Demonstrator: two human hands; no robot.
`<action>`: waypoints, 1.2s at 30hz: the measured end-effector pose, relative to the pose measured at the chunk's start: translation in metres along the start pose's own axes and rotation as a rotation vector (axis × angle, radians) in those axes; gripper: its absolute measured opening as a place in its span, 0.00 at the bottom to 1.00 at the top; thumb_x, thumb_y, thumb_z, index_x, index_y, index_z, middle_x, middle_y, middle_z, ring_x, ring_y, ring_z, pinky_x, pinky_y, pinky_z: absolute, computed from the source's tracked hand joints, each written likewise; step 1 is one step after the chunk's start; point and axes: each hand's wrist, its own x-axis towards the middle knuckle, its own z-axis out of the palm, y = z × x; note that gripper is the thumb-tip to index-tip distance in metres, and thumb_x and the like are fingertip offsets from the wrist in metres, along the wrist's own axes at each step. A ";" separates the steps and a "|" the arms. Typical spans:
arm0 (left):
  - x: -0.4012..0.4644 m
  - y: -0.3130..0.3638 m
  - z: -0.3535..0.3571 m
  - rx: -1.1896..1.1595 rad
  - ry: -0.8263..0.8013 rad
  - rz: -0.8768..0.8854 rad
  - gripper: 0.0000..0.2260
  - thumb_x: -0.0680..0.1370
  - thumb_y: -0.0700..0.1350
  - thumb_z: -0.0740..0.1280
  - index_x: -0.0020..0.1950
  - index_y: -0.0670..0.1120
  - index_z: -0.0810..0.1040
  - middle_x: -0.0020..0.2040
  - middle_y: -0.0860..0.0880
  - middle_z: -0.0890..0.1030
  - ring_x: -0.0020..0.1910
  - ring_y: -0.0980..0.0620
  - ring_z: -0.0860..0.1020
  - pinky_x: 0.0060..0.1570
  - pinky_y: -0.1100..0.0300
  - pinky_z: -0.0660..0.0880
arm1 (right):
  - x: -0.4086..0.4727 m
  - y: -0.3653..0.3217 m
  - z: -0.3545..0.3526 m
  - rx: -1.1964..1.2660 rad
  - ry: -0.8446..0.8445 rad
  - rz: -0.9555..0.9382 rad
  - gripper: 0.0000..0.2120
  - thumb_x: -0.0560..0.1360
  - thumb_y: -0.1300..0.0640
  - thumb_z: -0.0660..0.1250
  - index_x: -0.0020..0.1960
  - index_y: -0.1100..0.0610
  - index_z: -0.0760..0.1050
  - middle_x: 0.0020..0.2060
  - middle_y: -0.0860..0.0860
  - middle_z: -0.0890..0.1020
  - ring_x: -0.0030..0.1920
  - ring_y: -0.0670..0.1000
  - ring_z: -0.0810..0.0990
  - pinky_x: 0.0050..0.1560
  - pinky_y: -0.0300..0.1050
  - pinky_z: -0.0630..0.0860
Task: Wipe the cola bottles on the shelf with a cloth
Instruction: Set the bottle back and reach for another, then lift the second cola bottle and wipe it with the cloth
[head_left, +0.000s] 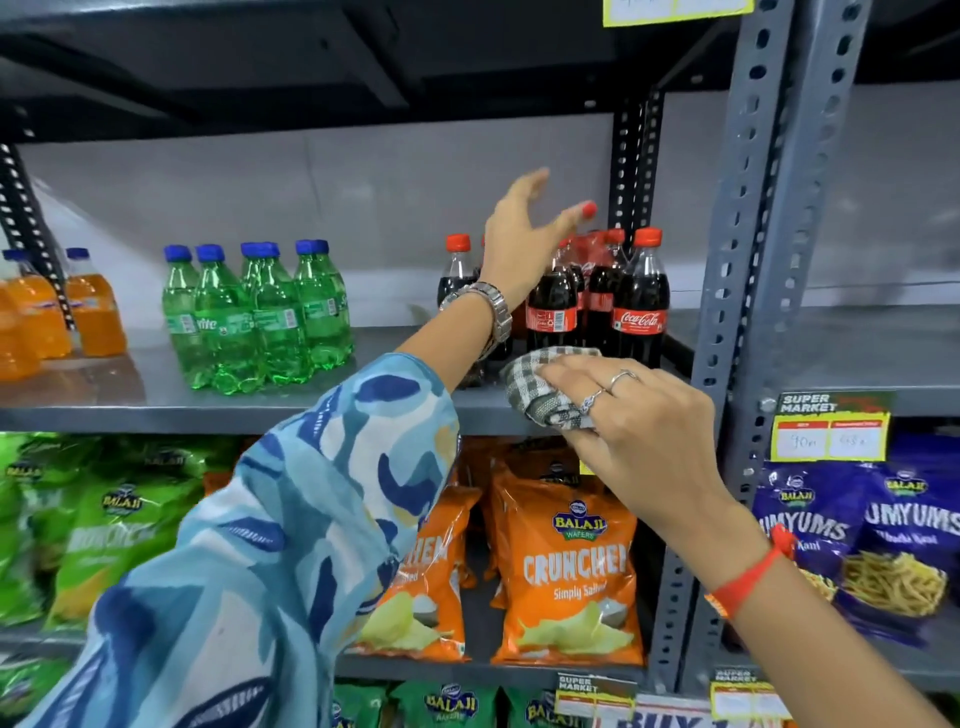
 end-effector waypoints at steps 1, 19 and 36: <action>0.000 0.006 -0.008 0.003 0.067 0.050 0.26 0.72 0.50 0.69 0.67 0.42 0.67 0.67 0.45 0.73 0.66 0.51 0.70 0.65 0.58 0.66 | 0.001 0.001 0.001 0.005 -0.001 -0.001 0.19 0.64 0.57 0.77 0.55 0.54 0.82 0.50 0.50 0.85 0.49 0.50 0.84 0.40 0.42 0.77; -0.006 -0.048 -0.073 -0.152 -0.146 -0.374 0.08 0.78 0.45 0.62 0.41 0.44 0.75 0.41 0.48 0.80 0.37 0.55 0.78 0.44 0.61 0.74 | 0.000 -0.002 -0.005 0.028 0.049 0.018 0.22 0.63 0.58 0.79 0.55 0.55 0.82 0.50 0.50 0.85 0.48 0.51 0.84 0.39 0.41 0.76; -0.068 -0.033 -0.080 -0.541 -0.089 -0.294 0.04 0.74 0.41 0.68 0.42 0.42 0.80 0.42 0.41 0.84 0.45 0.43 0.82 0.55 0.48 0.77 | -0.013 -0.049 0.014 0.218 0.253 -0.030 0.17 0.71 0.65 0.73 0.59 0.62 0.79 0.57 0.58 0.81 0.61 0.60 0.78 0.61 0.54 0.74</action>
